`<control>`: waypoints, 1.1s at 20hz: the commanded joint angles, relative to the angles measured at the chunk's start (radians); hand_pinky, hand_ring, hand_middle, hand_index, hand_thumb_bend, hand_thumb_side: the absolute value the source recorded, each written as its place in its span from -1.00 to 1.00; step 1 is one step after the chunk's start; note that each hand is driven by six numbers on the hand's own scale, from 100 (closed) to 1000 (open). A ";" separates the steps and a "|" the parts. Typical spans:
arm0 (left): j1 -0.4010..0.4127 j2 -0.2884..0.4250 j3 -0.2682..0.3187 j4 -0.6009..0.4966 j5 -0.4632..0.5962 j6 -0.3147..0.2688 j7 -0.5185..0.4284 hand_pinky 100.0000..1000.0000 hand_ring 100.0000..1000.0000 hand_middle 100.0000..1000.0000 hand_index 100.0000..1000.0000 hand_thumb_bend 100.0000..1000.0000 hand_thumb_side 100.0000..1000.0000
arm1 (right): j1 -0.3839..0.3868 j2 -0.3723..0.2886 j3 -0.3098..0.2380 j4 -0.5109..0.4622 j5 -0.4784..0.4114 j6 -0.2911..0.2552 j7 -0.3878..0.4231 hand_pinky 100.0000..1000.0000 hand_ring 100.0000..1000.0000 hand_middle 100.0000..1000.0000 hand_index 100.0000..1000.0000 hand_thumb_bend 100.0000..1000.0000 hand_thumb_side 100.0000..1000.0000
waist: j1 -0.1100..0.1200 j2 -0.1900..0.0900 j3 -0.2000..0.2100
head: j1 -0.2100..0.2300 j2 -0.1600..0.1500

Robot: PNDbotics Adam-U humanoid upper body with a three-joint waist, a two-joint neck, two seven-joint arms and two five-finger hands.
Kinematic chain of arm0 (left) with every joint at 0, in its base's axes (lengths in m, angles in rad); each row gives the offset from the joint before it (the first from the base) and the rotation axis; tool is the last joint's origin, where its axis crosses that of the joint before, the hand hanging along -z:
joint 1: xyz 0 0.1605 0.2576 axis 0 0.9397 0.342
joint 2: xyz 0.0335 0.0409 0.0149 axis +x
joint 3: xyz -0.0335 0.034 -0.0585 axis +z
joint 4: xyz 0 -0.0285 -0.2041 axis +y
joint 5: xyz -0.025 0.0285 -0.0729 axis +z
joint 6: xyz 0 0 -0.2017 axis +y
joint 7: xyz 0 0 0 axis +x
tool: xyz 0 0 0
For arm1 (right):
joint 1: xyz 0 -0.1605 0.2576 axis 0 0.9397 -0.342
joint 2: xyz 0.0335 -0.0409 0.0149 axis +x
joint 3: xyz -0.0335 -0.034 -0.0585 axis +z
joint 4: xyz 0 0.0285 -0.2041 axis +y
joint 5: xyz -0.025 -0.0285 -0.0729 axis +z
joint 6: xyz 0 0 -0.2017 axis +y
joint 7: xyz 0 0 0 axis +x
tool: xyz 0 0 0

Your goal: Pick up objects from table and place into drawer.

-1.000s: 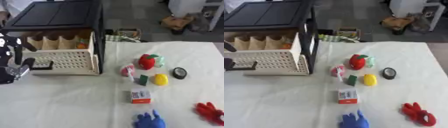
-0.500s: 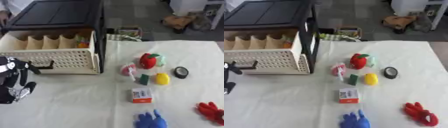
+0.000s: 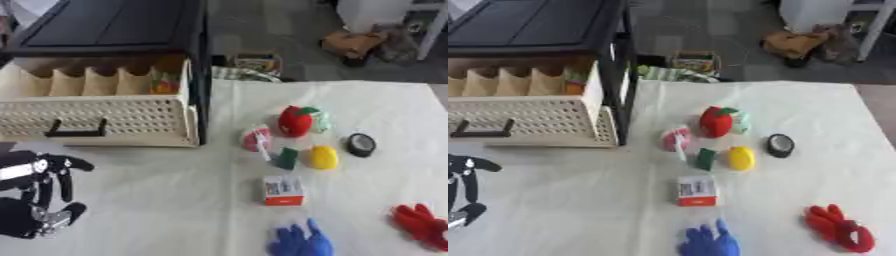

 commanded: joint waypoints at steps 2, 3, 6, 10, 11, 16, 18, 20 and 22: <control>-0.021 0.018 -0.009 -0.008 0.007 0.081 -0.008 -0.33 -0.06 0.10 0.90 -0.68 -0.13 | -0.004 -0.022 -0.018 -0.016 -0.008 -0.001 -0.012 0.38 0.30 0.33 0.64 -1.00 0.62 | 0.000 -0.017 -0.005 | 0.009 -0.010; -0.027 0.014 -0.013 -0.008 0.004 0.095 -0.008 -0.32 -0.06 0.10 0.90 -0.68 -0.13 | -0.003 -0.021 -0.019 -0.016 -0.007 -0.001 -0.013 0.38 0.30 0.33 0.64 -1.00 0.62 | 0.000 -0.016 -0.007 | 0.011 -0.011; -0.050 0.004 -0.022 -0.008 -0.015 0.127 -0.008 -0.34 -0.09 0.05 0.87 -0.71 -0.15 | 0.000 -0.019 -0.020 -0.016 -0.007 -0.002 -0.015 0.38 0.29 0.33 0.64 -1.00 0.62 | 0.001 -0.014 -0.010 | 0.014 -0.012; -0.075 -0.010 -0.026 -0.008 -0.032 0.160 -0.022 -0.36 -0.13 0.01 0.85 -0.73 -0.16 | 0.004 -0.017 -0.024 -0.016 -0.008 -0.005 -0.021 0.38 0.29 0.33 0.63 -1.00 0.61 | 0.002 -0.011 -0.014 | 0.016 -0.015; -0.082 -0.014 -0.026 -0.008 -0.039 0.168 -0.023 -0.36 -0.14 0.01 0.85 -0.75 -0.17 | 0.005 -0.016 -0.025 -0.016 -0.008 -0.005 -0.023 0.38 0.29 0.33 0.63 -1.00 0.61 | 0.003 -0.009 -0.015 | 0.018 -0.016; -0.117 -0.035 -0.023 -0.007 -0.069 0.210 -0.017 -0.36 -0.14 0.00 0.82 -0.83 -0.22 | 0.010 -0.013 -0.028 -0.016 -0.011 -0.008 -0.029 0.38 0.19 0.32 0.63 -1.00 0.60 | 0.005 -0.004 -0.020 | 0.021 -0.021; -0.129 -0.040 -0.029 0.004 -0.088 0.223 -0.026 -0.36 -0.12 0.00 0.82 -0.81 -0.20 | 0.010 -0.012 -0.028 -0.016 -0.013 -0.009 -0.032 0.38 0.18 0.32 0.62 -1.00 0.60 | 0.005 -0.002 -0.022 | 0.023 -0.024; -0.142 -0.047 -0.032 0.026 -0.112 0.228 -0.032 -0.36 -0.10 0.00 0.81 -0.84 -0.23 | 0.011 -0.011 -0.029 -0.016 -0.014 -0.011 -0.035 0.38 0.17 0.32 0.62 -1.00 0.59 | 0.005 0.001 -0.025 | 0.024 -0.027; -0.154 -0.053 -0.034 0.047 -0.143 0.225 -0.034 -0.36 -0.09 0.01 0.81 -0.89 -0.26 | 0.013 -0.011 -0.031 -0.016 -0.015 -0.012 -0.039 0.38 0.17 0.32 0.62 -1.00 0.59 | 0.006 0.003 -0.027 | 0.024 -0.030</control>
